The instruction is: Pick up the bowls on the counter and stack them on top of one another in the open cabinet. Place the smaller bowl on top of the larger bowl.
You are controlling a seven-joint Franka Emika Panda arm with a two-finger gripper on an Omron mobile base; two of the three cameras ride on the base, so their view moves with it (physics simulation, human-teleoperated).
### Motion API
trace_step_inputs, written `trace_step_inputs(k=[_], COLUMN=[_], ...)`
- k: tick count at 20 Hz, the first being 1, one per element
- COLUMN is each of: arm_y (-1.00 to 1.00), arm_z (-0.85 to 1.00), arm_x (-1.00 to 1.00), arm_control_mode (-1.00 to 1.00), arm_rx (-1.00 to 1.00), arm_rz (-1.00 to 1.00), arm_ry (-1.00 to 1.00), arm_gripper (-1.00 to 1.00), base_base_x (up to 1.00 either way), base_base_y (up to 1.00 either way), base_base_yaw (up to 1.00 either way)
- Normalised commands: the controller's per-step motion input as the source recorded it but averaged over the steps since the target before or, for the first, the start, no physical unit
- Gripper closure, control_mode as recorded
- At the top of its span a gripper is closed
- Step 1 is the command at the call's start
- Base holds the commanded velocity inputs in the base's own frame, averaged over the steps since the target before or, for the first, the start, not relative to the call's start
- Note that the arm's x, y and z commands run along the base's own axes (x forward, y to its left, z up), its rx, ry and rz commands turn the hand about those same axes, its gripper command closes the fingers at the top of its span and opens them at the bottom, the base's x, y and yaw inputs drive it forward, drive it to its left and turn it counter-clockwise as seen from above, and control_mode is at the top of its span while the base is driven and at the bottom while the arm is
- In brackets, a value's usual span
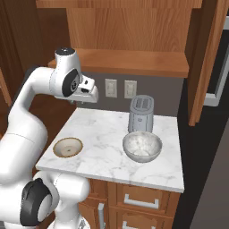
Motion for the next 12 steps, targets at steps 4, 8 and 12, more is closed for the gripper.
trace_step_inputs(k=[4, 8, 12], arm_y=[-0.03, 0.00, 0.01], arm_z=[-0.06, -0.14, -0.11], arm_x=[-0.29, -0.46, -0.29], arm_control_mode=[-1.00, -1.00, -1.00], arm_rx=[0.00, 0.00, -0.01], arm_rz=[0.00, 0.01, 0.01], arm_ry=[0.00, 0.00, 0.00], arm_gripper=[-1.00, -1.00, -1.00], base_base_x=[0.00, 0.00, 0.00], base_base_y=[0.00, 0.00, 0.00], base_base_yaw=[0.00, 0.00, 0.00])
